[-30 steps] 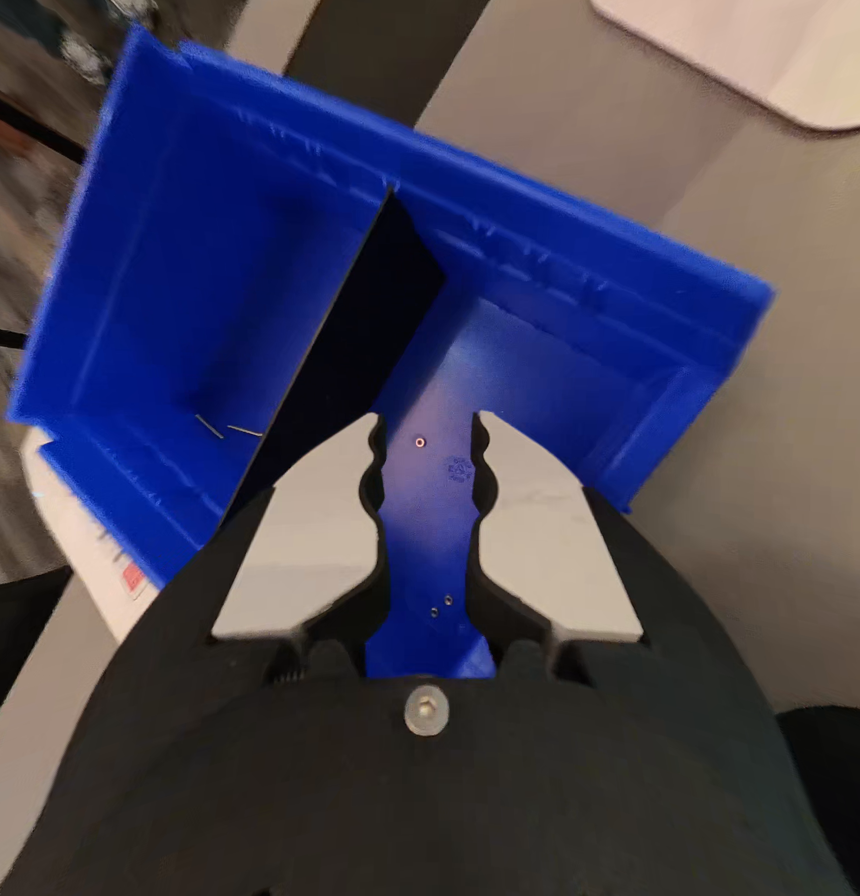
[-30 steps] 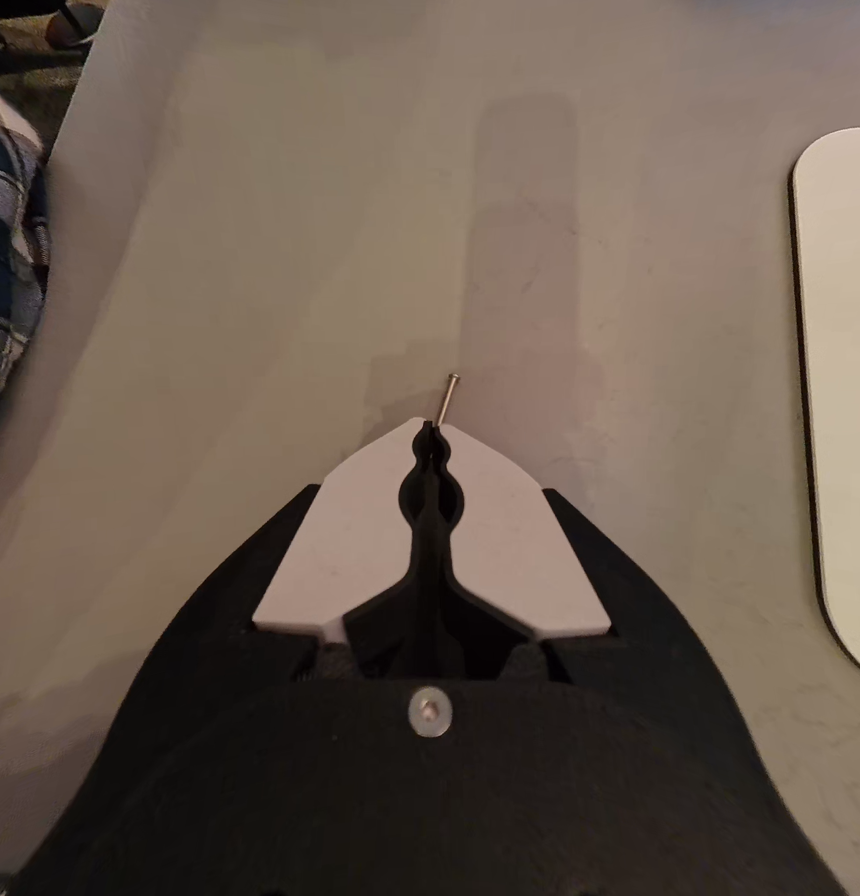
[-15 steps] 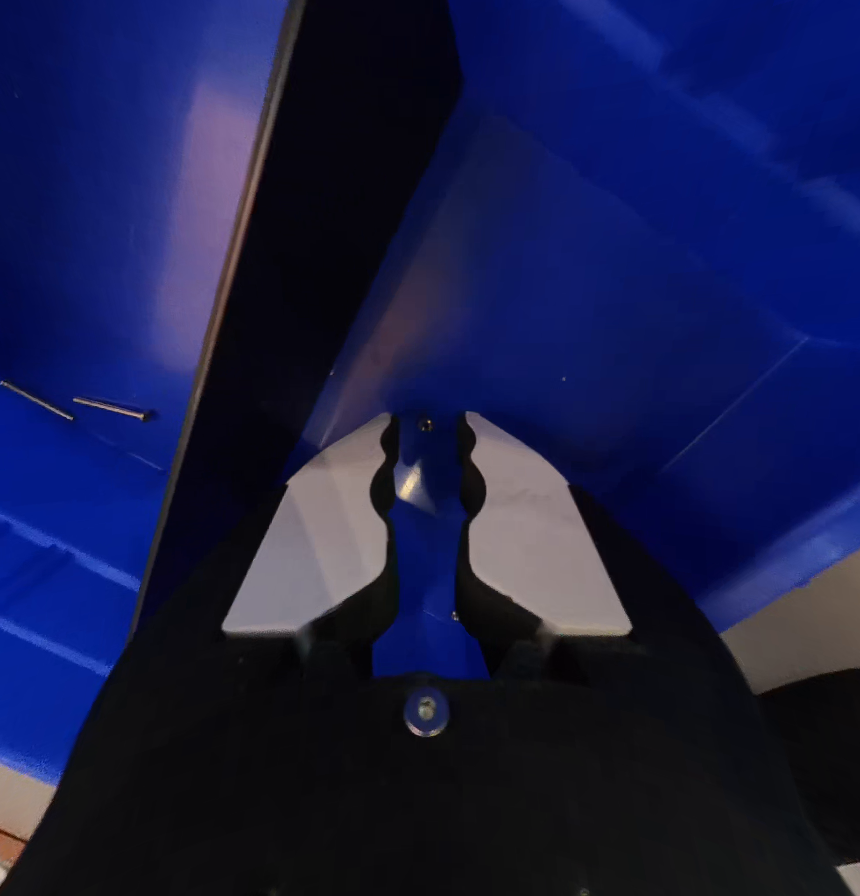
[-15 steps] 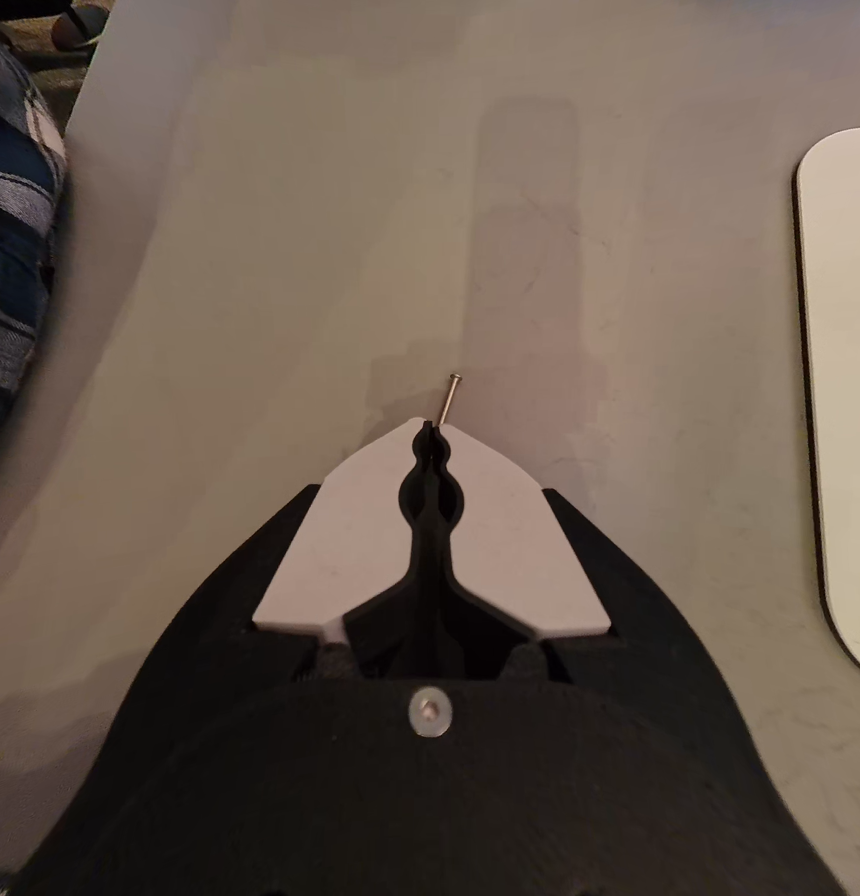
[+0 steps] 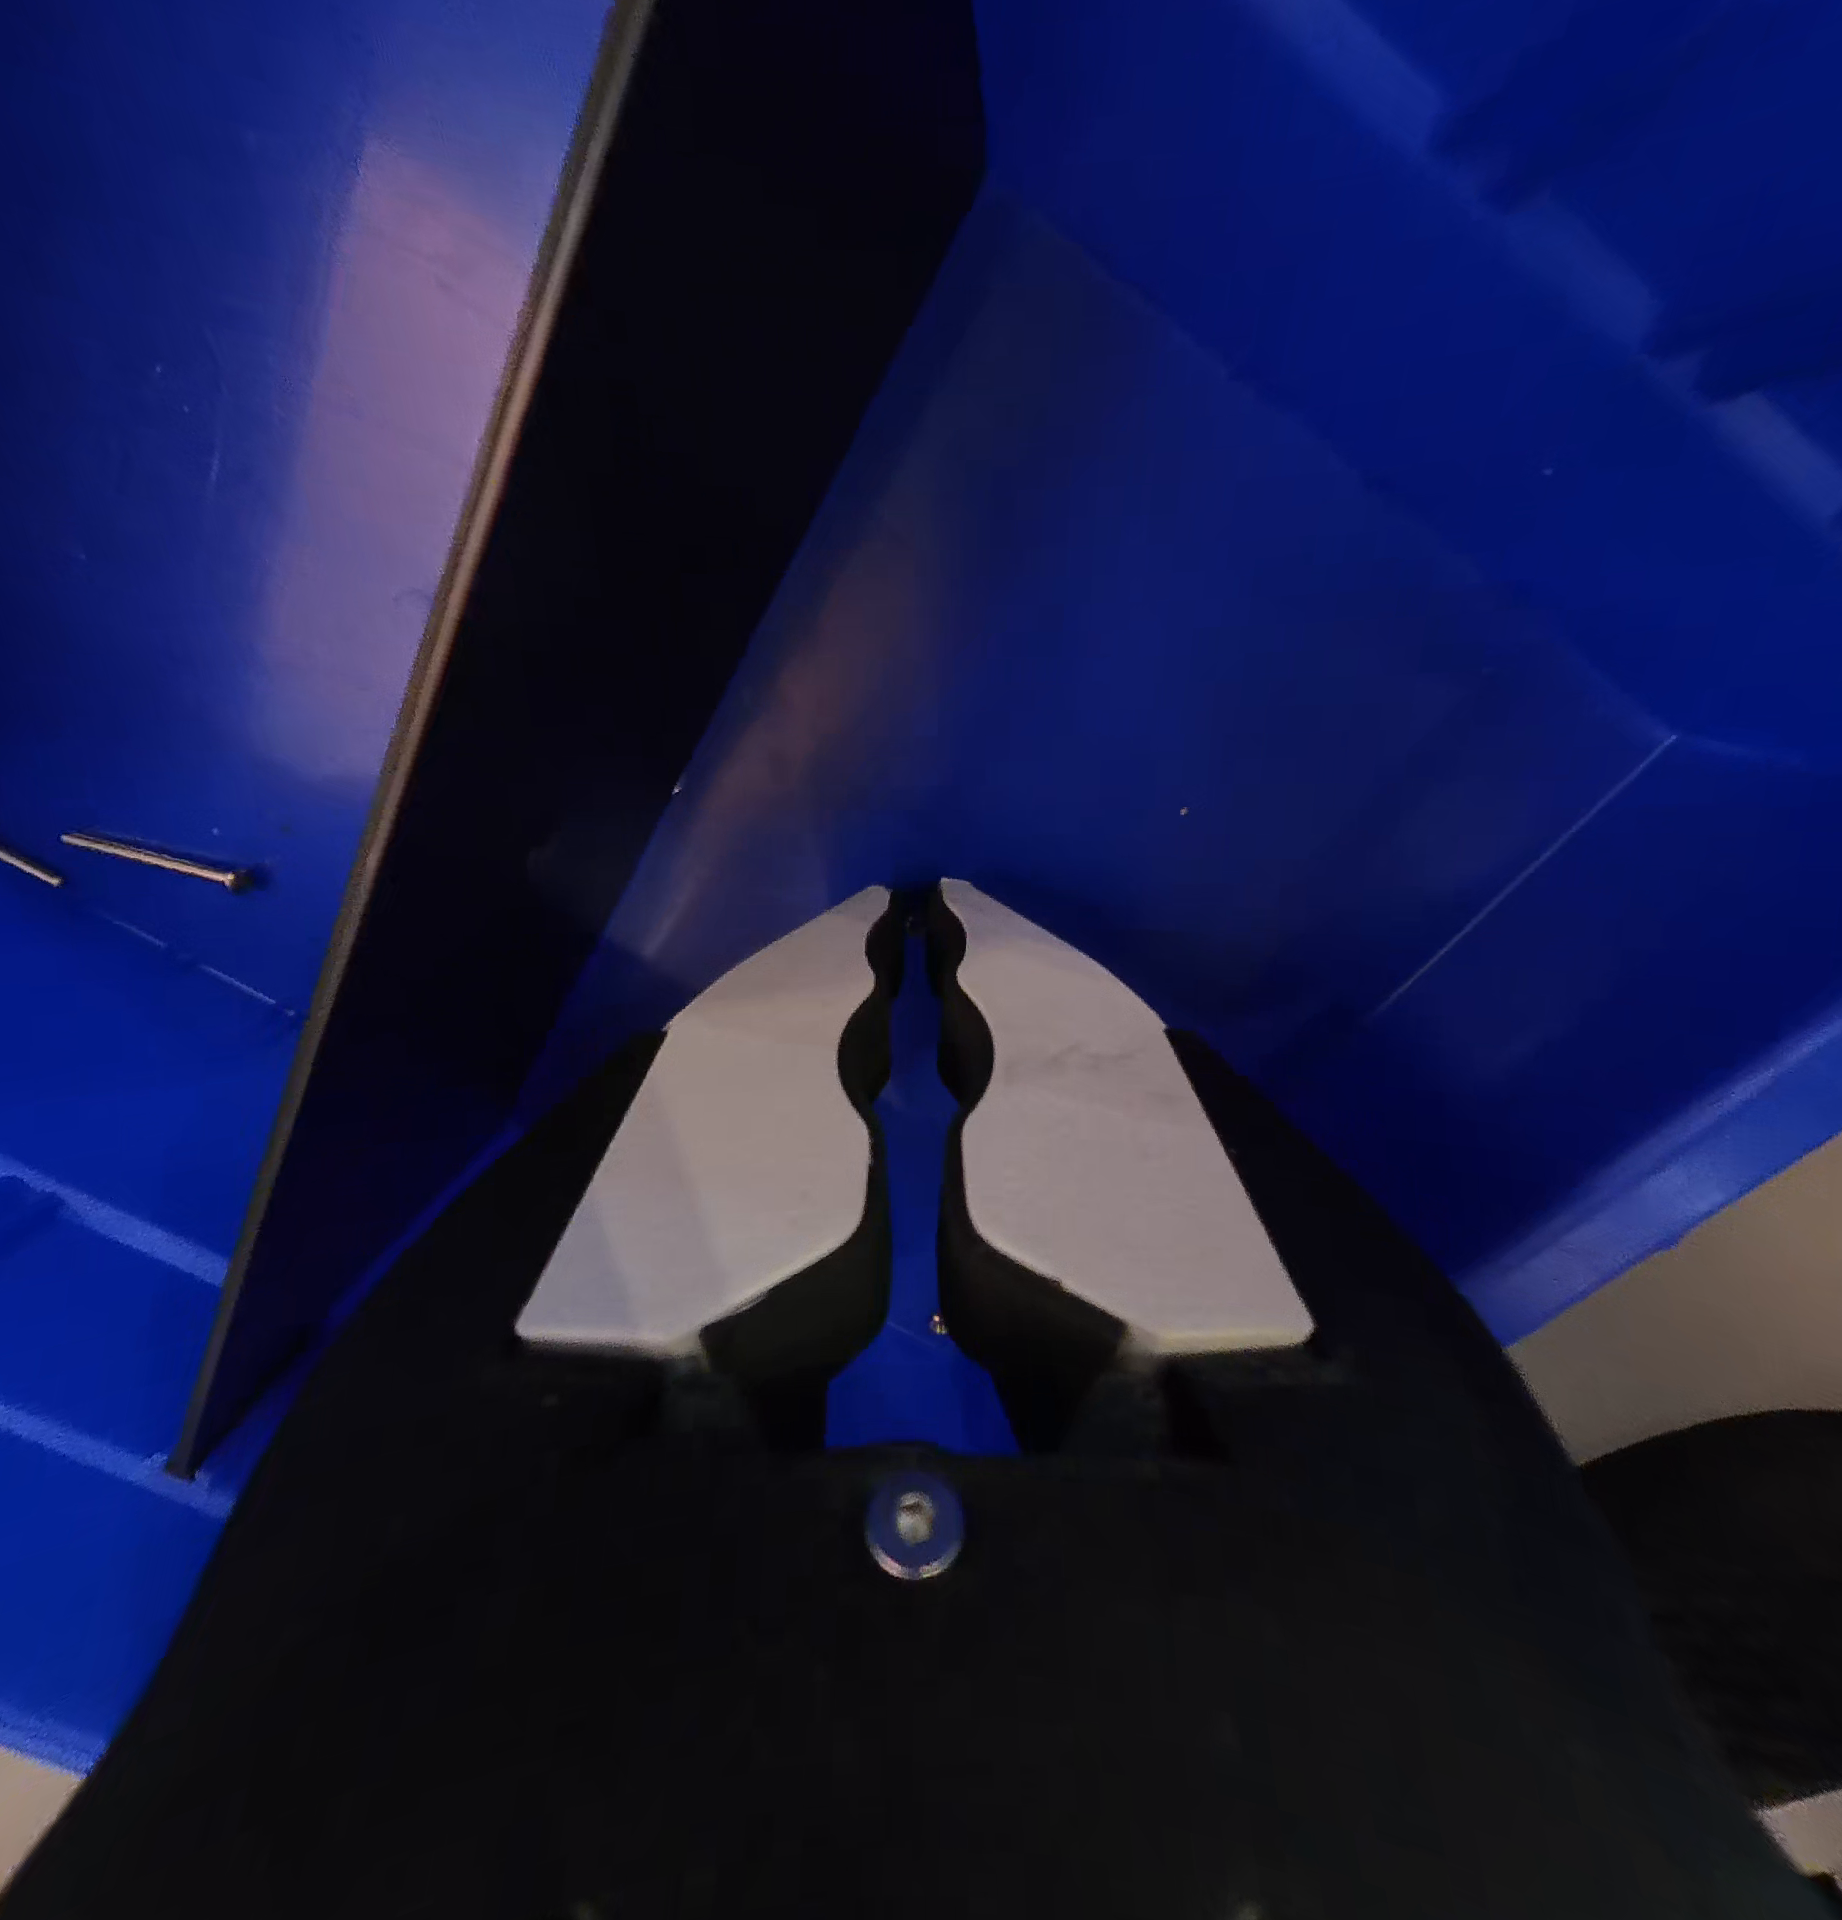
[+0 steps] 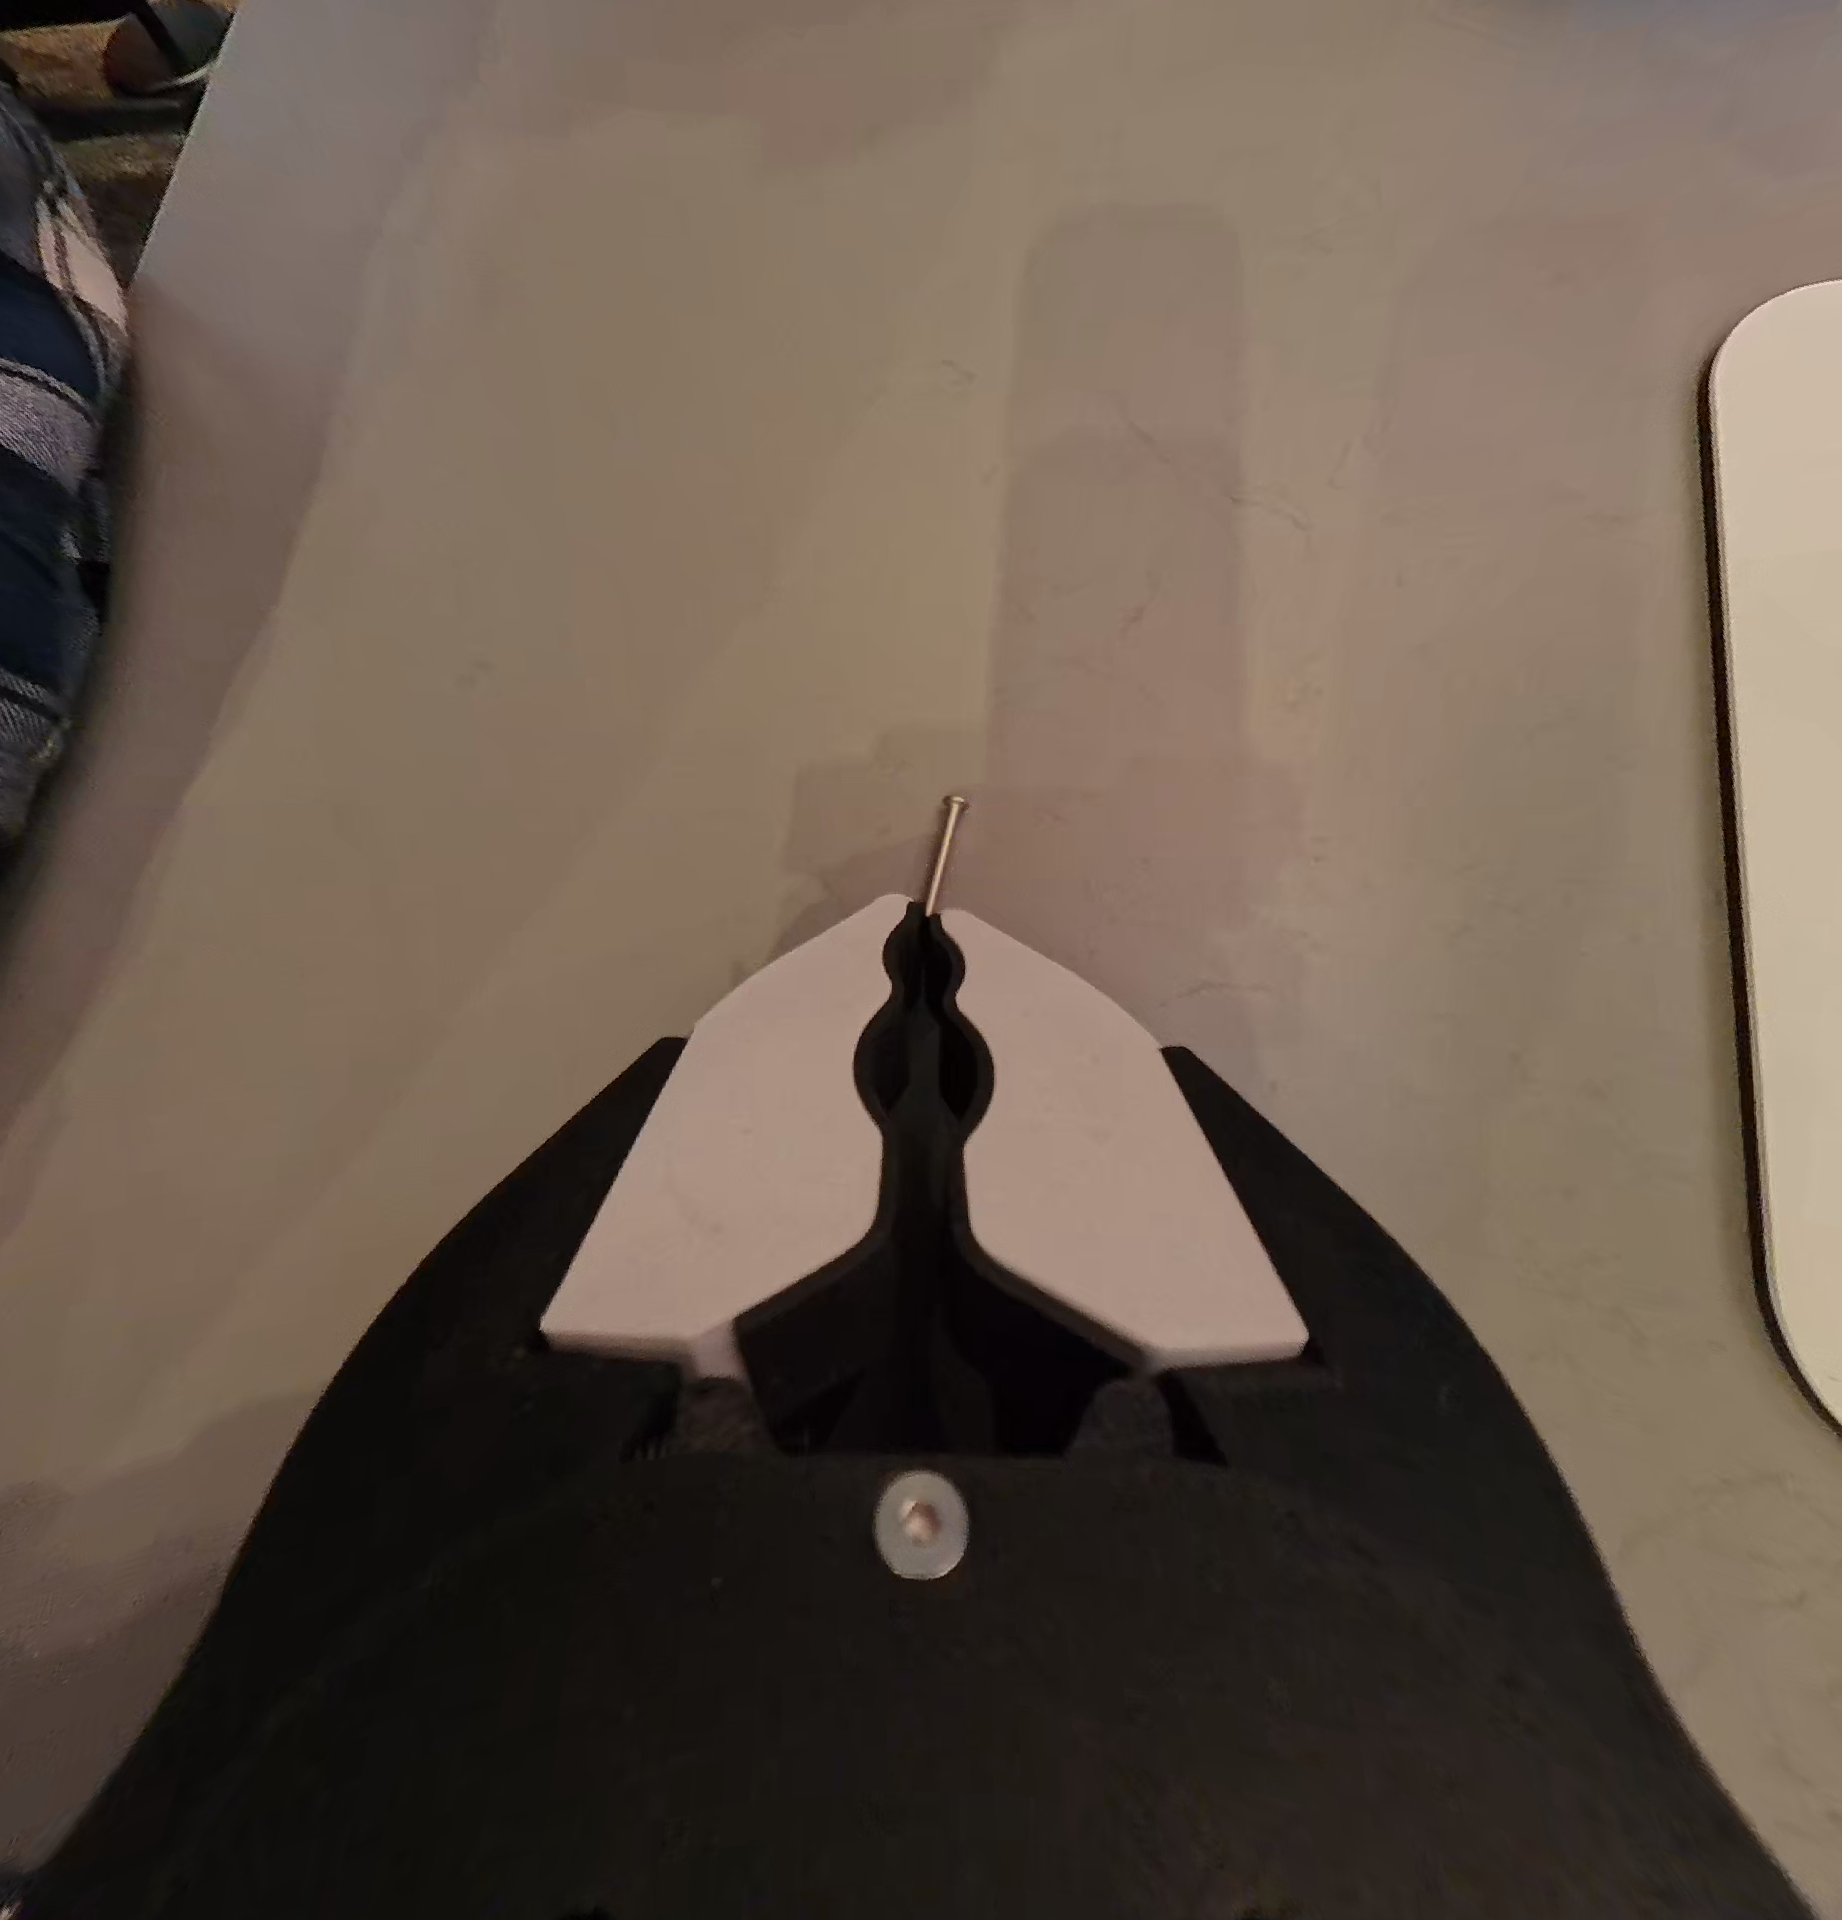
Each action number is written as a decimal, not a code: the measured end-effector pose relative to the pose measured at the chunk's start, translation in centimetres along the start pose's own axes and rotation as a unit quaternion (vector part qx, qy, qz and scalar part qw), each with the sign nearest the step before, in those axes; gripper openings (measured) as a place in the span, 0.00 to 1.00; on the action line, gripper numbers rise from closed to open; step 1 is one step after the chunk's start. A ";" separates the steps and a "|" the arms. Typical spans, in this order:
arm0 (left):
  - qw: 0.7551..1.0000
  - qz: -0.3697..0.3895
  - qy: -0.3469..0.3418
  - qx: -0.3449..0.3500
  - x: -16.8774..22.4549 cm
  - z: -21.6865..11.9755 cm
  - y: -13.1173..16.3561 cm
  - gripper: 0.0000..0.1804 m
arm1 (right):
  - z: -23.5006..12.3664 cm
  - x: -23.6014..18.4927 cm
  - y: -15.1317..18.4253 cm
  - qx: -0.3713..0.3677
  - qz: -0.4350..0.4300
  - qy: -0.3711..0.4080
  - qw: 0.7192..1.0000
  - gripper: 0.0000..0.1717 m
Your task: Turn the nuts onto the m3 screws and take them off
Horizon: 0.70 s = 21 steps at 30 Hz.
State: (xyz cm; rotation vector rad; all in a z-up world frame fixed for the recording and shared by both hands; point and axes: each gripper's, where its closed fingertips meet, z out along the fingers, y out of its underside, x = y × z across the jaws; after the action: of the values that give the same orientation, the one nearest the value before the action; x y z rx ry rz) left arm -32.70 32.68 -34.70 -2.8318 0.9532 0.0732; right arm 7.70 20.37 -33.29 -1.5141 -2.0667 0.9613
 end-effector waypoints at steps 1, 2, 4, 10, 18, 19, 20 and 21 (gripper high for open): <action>1.000 0.002 -0.002 0.001 0.0 0.0 0.0 0.02 | 0.0 0.0 0.0 0.000 0.000 0.000 1.000 0.00; 1.000 0.002 -0.004 0.001 0.0 0.0 0.0 0.02 | 0.0 0.0 0.0 0.000 0.000 0.000 1.000 0.00; 1.000 0.013 -0.012 0.000 0.0 0.0 0.0 0.02 | 0.0 0.0 0.0 0.000 0.000 0.000 1.000 0.00; 0.996 0.052 -0.074 -0.013 0.0 0.0 0.1 0.00 | 0.0 -0.1 0.0 0.001 0.001 -0.001 1.000 0.00; 0.994 0.060 -0.086 -0.014 -0.2 -0.2 0.3 0.05 | 0.1 -0.1 0.0 0.001 0.002 -0.002 1.000 0.00; 0.995 0.056 -0.085 -0.017 -0.3 -0.4 0.5 0.11 | 0.1 -0.1 -0.1 0.001 0.002 -0.002 1.000 0.00; 0.996 0.046 -0.075 -0.019 -0.3 -0.6 0.7 0.16 | 0.0 -0.1 -0.1 0.001 0.002 -0.002 1.000 0.00; 0.997 0.034 -0.066 -0.016 -0.4 -0.9 0.8 0.19 | 0.1 -0.1 -0.1 0.001 0.002 -0.002 1.000 0.00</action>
State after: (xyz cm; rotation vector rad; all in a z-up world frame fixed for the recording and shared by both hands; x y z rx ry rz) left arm -33.45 32.14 -33.87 -2.7816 1.0274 0.2820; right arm 7.65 20.27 -33.28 -1.5171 -2.0663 0.9681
